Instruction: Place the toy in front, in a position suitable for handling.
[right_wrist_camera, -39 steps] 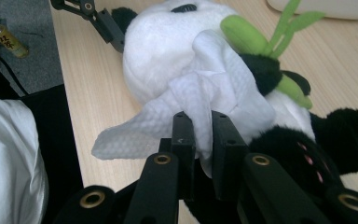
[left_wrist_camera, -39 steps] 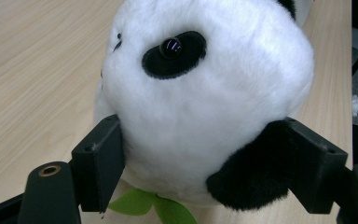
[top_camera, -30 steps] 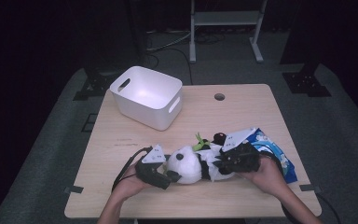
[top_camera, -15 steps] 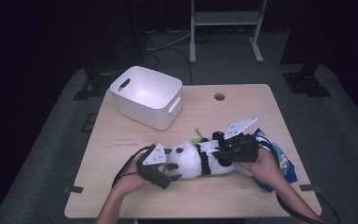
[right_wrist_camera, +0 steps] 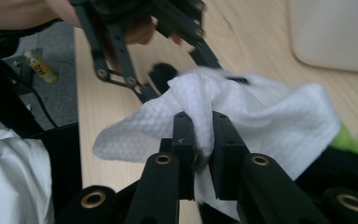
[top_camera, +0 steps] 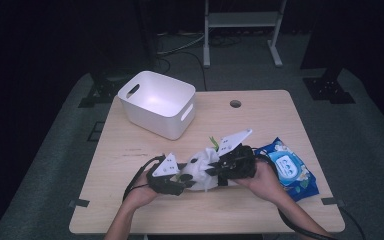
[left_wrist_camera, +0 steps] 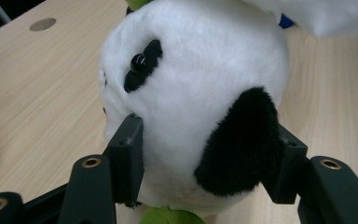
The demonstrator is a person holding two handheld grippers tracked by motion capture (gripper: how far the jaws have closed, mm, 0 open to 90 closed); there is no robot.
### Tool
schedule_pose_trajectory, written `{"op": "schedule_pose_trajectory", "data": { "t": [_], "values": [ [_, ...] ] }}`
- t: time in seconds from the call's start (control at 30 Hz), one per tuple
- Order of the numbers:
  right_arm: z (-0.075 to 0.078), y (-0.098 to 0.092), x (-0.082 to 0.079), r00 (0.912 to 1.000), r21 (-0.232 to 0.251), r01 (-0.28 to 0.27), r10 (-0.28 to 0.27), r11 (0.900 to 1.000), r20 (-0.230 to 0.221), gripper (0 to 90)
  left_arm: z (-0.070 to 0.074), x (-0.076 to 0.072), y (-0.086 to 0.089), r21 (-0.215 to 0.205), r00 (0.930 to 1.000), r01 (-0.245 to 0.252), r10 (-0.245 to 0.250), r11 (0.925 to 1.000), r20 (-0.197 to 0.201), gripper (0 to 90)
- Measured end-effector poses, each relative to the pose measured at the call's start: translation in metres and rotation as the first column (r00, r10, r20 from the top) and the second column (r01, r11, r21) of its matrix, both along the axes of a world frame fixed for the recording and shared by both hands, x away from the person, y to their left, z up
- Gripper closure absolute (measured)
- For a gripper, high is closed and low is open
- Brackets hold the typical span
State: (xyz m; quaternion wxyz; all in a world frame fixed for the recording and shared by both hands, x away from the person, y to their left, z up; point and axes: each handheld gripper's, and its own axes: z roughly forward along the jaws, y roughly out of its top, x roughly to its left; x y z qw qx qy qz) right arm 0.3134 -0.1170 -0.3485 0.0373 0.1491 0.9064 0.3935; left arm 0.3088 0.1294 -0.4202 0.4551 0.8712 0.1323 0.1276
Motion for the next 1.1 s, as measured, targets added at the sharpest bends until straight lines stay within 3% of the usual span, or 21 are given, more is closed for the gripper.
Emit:
{"op": "schedule_pose_trajectory", "data": {
  "t": [0.17,0.33,0.6,0.87,0.97,1.1],
  "values": [
    [0.004,0.014,-0.008,0.9986,0.009,-0.053,0.053,0.999,0.002,80.7,0.003,-0.001,0.006,-0.02,0.999,0.025,-0.026,0.9995,-0.035,42.0],
    [0.002,0.012,-0.01,0.999,-0.017,-0.043,0.044,0.999,0.009,80.7,0.004,-0.001,0.01,-0.035,0.9977,0.022,-0.024,0.9991,-0.064,42.0],
    [0.002,-0.031,-0.012,0.9986,-0.044,0.045,-0.043,0.998,0.03,80.7,0.008,0.0,0.015,-0.043,0.9954,0.017,-0.021,0.9989,-0.093,41.9],
    [0.015,-0.075,-0.021,0.9882,-0.047,0.14,-0.137,0.989,0.068,80.7,0.009,0.0,0.017,-0.043,0.9934,0.012,-0.017,0.999,-0.113,41.7],
    [0.018,-0.085,-0.021,0.9841,-0.036,0.165,-0.162,0.986,0.072,80.7,0.009,0.001,0.017,-0.043,0.9933,0.013,-0.018,0.999,-0.114,41.7],
    [0.012,-0.083,-0.016,0.984,-0.044,0.17,-0.167,0.984,0.061,80.8,0.009,0.002,0.017,-0.037,0.9935,0.011,-0.015,0.9993,-0.113,40.7]
  ]
}}
